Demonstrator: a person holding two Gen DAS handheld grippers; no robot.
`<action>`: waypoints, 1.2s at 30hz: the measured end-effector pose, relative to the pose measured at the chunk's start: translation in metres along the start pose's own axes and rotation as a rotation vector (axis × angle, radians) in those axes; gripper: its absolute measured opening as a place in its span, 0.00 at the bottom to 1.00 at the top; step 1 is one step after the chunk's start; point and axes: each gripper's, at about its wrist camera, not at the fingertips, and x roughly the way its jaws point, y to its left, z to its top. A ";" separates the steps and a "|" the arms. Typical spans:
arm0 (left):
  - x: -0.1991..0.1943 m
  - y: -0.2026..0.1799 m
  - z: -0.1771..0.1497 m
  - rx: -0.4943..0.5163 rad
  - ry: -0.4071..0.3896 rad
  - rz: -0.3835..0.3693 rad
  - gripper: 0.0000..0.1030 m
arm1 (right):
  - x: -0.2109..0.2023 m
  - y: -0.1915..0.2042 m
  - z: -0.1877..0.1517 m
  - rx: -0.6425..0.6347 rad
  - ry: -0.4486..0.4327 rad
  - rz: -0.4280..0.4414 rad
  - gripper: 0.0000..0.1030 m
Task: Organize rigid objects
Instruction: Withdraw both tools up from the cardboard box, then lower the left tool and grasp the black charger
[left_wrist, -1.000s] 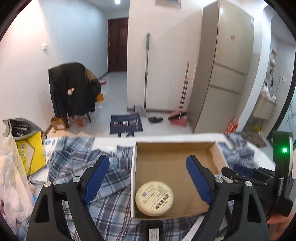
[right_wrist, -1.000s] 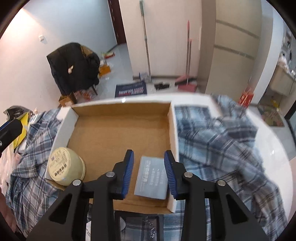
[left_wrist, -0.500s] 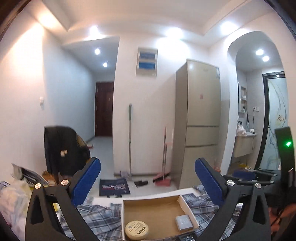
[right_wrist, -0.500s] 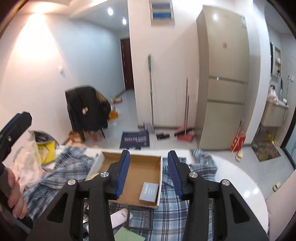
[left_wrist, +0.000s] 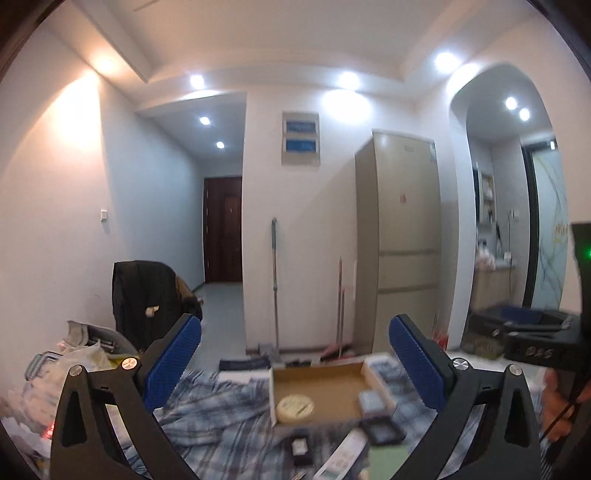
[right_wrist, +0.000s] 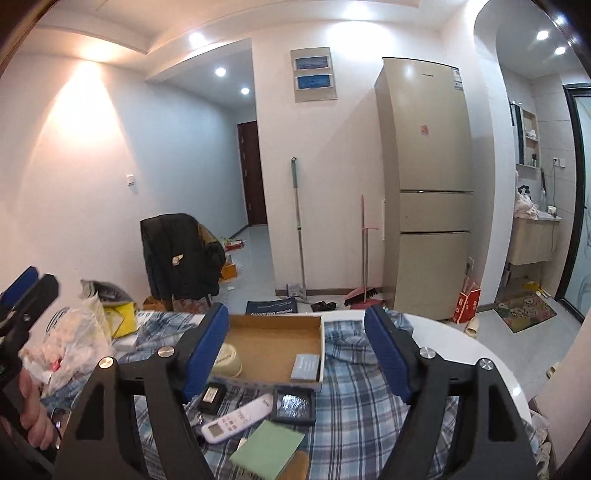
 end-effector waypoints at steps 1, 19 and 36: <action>0.002 0.003 -0.004 -0.002 0.014 0.001 1.00 | -0.001 0.001 -0.004 -0.008 0.007 0.011 0.73; 0.084 0.016 -0.129 -0.055 0.444 -0.136 1.00 | 0.057 -0.001 -0.068 0.031 0.192 -0.004 0.74; 0.128 -0.017 -0.211 0.068 0.789 -0.268 0.68 | 0.097 -0.018 -0.098 0.081 0.359 0.065 0.74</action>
